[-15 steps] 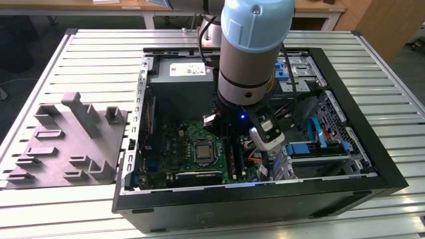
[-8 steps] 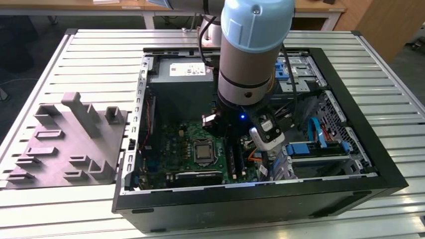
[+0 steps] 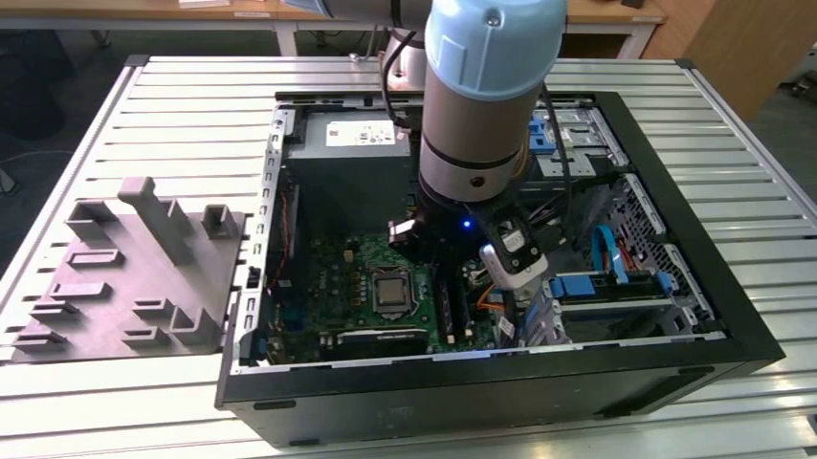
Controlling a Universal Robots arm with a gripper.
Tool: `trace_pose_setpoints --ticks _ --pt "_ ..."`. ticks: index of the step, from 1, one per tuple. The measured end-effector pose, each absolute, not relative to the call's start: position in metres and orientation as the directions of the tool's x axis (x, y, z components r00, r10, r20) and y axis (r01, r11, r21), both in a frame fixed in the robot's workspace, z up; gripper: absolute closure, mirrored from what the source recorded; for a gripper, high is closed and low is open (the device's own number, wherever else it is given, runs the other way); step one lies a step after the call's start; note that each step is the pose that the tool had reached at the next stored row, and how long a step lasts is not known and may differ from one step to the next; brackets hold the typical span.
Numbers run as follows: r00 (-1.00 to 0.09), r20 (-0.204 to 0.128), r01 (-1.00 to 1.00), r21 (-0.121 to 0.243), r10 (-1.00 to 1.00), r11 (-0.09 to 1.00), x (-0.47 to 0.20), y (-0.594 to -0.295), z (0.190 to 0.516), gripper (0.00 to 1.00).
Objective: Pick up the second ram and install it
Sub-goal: 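Insert the second ram into the second slot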
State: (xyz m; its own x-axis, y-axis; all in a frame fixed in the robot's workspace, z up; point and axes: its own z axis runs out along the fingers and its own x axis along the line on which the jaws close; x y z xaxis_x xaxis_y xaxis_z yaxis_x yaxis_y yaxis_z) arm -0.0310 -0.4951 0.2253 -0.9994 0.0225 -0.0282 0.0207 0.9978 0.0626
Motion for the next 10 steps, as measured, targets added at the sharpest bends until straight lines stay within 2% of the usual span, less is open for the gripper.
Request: trace_pose_setpoints --ticks 10 --pt "-0.999 -0.028 0.021 0.063 0.022 0.998 -0.0309 -0.4968 0.2243 0.75"
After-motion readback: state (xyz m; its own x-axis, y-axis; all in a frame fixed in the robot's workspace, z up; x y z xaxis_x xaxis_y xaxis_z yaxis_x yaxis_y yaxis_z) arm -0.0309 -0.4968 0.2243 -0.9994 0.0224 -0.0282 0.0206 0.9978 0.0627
